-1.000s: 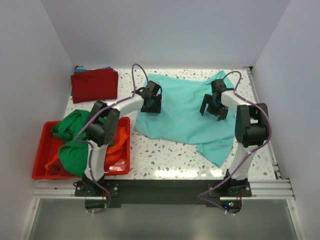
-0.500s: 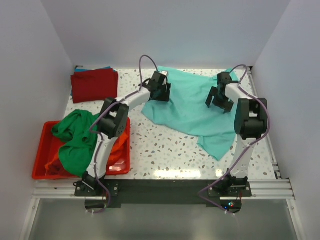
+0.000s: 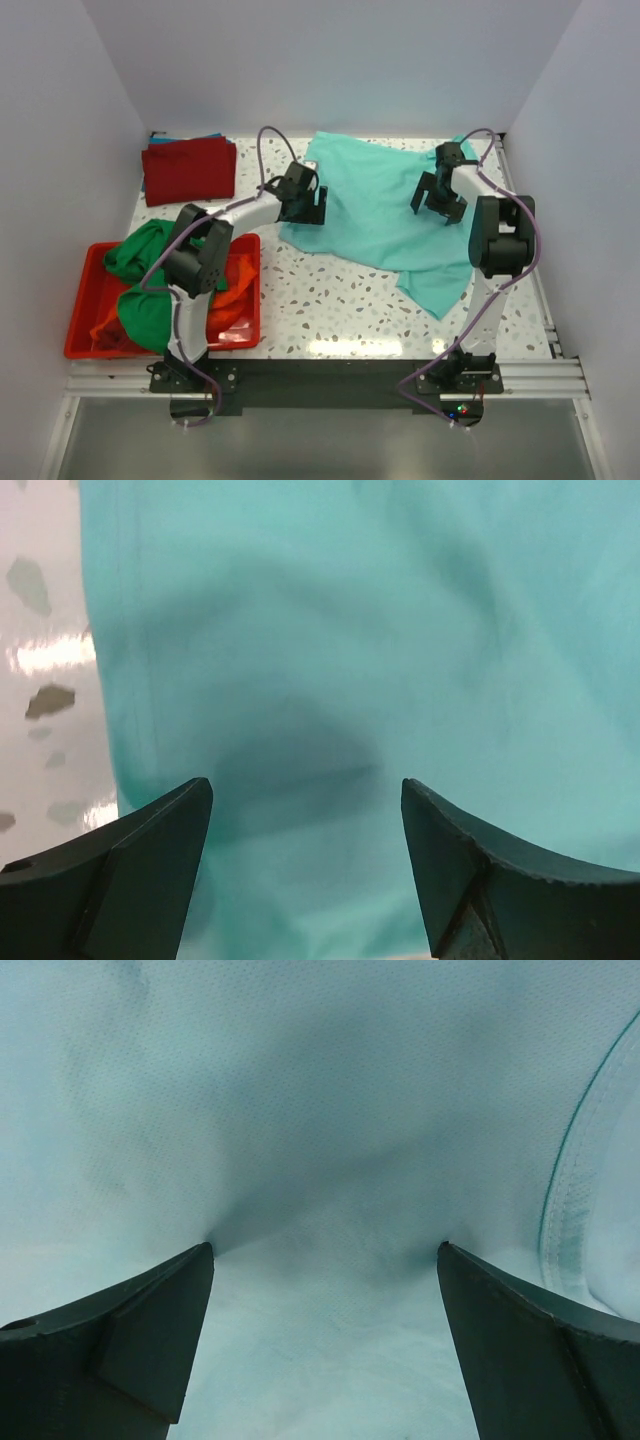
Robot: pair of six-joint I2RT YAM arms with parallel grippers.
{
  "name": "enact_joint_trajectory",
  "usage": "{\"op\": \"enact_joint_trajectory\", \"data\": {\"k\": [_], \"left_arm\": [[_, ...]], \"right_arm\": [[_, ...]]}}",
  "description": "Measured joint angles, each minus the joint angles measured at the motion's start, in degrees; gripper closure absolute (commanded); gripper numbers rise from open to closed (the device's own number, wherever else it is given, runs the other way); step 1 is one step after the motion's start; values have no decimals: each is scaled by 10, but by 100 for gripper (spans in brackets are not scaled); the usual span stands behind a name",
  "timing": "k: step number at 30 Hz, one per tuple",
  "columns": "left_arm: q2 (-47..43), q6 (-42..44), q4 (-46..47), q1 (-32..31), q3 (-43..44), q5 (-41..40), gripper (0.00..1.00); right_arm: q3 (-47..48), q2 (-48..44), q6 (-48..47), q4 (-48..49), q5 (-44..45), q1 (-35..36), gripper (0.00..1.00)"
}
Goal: Fold and stack the t-shirts
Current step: Flatten the tshirt out
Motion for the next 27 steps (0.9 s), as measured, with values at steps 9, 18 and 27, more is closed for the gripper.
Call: {"op": "enact_joint_trajectory", "data": {"k": [9, 18, 27], "left_arm": [[-79, -17, 2, 0, -117, -29, 18], [-136, -33, -22, 0, -164, -82, 19], [-161, -66, -45, -1, -172, -128, 41]], "right_arm": [[-14, -7, -6, 7, -2, 0, 3], [-34, -49, -8, -2, -30, 0, 3], [-51, -164, -8, -9, -54, 0, 3]]}}
